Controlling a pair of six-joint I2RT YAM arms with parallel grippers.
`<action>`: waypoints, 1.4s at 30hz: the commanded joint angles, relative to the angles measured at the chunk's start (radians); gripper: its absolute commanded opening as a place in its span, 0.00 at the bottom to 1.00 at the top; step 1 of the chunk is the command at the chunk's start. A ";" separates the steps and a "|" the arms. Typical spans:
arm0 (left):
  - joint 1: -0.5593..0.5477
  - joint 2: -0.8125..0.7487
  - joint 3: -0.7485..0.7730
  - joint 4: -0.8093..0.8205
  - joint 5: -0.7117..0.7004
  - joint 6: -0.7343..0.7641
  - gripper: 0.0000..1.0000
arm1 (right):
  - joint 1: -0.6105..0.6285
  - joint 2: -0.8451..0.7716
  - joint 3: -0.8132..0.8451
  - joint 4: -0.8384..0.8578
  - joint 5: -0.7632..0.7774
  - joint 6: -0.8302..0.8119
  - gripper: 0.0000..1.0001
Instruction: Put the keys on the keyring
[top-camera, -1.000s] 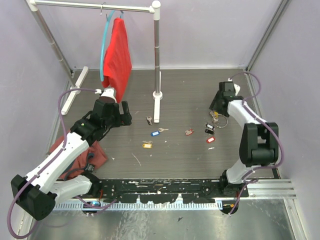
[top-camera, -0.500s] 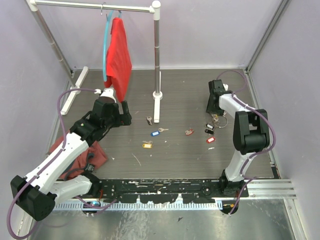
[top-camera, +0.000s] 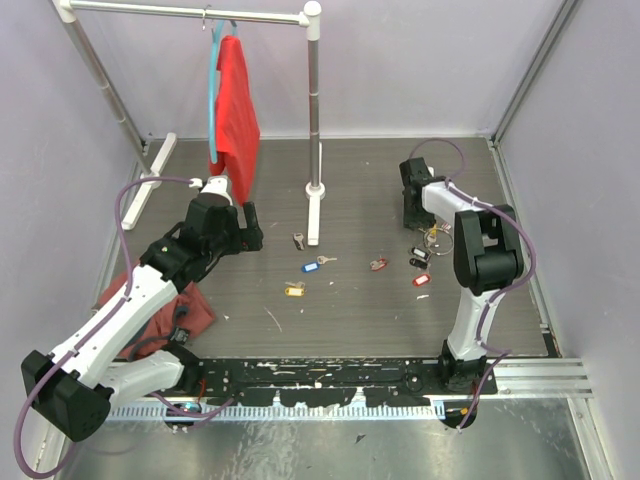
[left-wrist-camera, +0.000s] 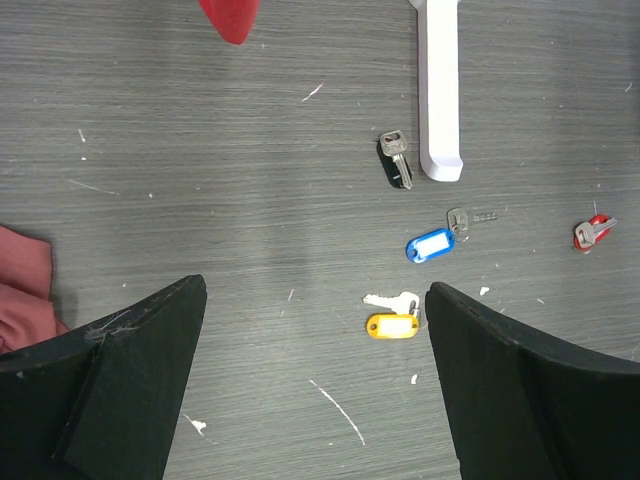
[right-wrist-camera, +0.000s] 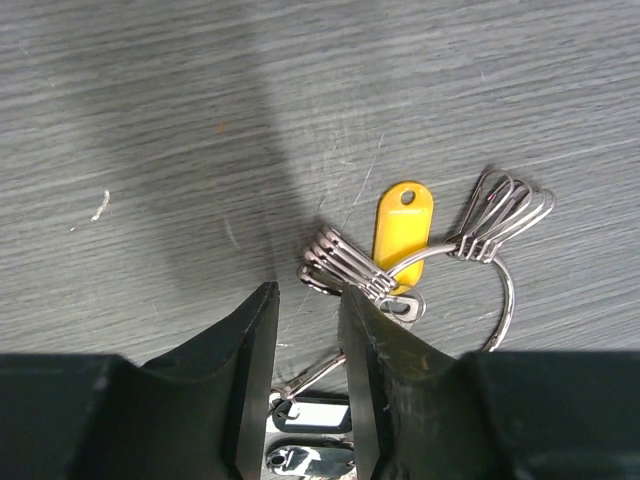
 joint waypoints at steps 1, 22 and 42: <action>0.002 -0.002 0.027 -0.008 -0.005 0.013 0.98 | 0.001 0.012 0.051 -0.012 0.032 -0.027 0.37; 0.002 -0.005 0.028 -0.009 -0.003 0.007 0.98 | 0.011 -0.080 0.063 0.008 0.027 -0.008 0.03; 0.002 -0.030 0.042 0.171 0.237 0.066 0.98 | 0.013 -0.481 0.004 0.032 -0.031 0.040 0.01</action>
